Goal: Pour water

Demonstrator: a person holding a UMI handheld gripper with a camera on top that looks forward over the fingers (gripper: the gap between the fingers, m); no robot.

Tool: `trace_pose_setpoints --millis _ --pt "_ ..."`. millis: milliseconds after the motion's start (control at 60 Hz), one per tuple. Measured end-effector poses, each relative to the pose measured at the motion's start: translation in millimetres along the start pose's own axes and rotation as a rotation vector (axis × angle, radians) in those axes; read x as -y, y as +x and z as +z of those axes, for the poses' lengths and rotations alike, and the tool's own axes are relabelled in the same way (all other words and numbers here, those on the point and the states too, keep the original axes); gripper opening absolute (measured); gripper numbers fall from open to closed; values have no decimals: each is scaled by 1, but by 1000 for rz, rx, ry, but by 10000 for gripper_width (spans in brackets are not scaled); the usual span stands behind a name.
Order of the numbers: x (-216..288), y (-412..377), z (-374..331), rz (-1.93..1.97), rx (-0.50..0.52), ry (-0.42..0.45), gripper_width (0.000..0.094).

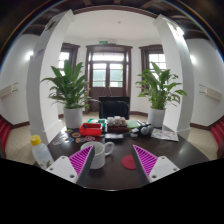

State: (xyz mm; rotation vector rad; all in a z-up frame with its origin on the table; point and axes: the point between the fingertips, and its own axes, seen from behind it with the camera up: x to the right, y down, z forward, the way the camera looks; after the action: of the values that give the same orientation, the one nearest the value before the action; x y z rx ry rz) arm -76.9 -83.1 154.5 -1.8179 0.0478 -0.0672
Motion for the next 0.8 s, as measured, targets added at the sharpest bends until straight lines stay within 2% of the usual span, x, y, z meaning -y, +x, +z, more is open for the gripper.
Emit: trace_pose_setpoints --millis 100,117,167,267,433,800 --pt "-27 -45 -20 -5 71 -3 752" --pt "-8 -30 -6 -6 91 -6 753" --pt "-39 -82 -31 -3 146 -3 755" --pt "-63 -142 -51 1 240 -18 759" --pt "-80 -208 -59 -16 334 -43 762" --pt "-65 -252 6 27 333 -1 757"
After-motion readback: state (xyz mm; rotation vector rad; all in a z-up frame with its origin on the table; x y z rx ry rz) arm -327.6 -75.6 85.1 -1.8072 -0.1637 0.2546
